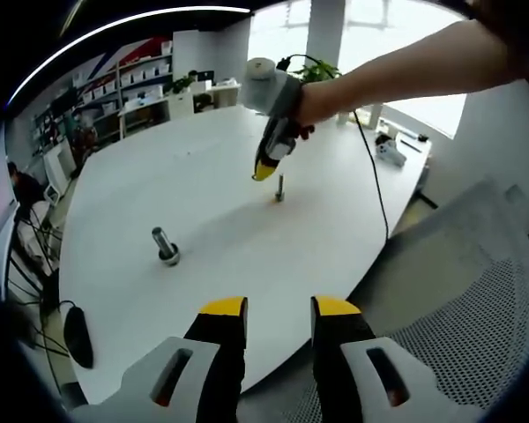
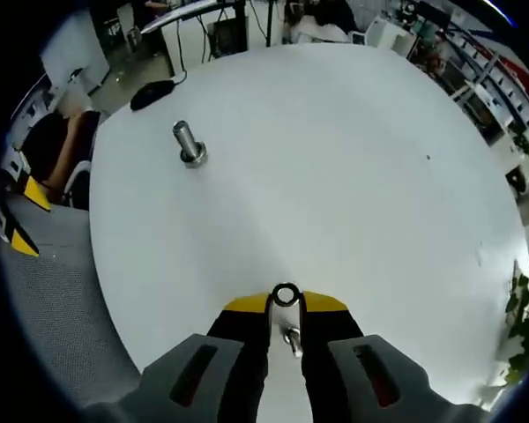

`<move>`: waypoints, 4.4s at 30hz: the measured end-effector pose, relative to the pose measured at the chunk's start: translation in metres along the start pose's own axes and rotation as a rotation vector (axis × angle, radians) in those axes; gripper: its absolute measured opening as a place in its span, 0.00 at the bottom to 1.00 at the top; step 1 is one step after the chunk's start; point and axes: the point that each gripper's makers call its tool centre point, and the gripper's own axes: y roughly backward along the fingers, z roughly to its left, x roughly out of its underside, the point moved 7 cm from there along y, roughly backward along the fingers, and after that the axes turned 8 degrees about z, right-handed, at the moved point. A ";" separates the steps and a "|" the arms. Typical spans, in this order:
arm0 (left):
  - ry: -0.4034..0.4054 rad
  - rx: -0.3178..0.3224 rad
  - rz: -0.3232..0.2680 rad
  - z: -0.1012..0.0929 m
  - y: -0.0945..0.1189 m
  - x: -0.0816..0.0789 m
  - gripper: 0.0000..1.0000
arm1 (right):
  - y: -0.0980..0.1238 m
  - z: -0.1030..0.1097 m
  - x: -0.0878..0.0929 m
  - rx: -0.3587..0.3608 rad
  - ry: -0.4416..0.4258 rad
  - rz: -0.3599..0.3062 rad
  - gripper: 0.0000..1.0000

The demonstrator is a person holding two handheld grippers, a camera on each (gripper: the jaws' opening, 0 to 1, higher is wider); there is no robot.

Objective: Place the washer onto the threaded stud by aligning its center hole with the stud, sliding it down to the base, and recovering from edge contact or off-axis alignment until the washer reaches the visible bottom stop.

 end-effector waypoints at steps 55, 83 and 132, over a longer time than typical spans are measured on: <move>-0.008 0.016 -0.002 -0.002 -0.001 0.001 0.27 | -0.007 -0.005 0.039 -0.043 -0.037 0.122 0.14; 0.001 0.009 0.015 0.000 -0.002 0.003 0.27 | -0.046 0.001 0.051 -0.068 -0.077 0.169 0.14; 0.039 0.003 -0.193 0.001 0.017 -0.020 0.30 | 0.109 0.081 0.114 0.069 -0.345 -0.573 0.24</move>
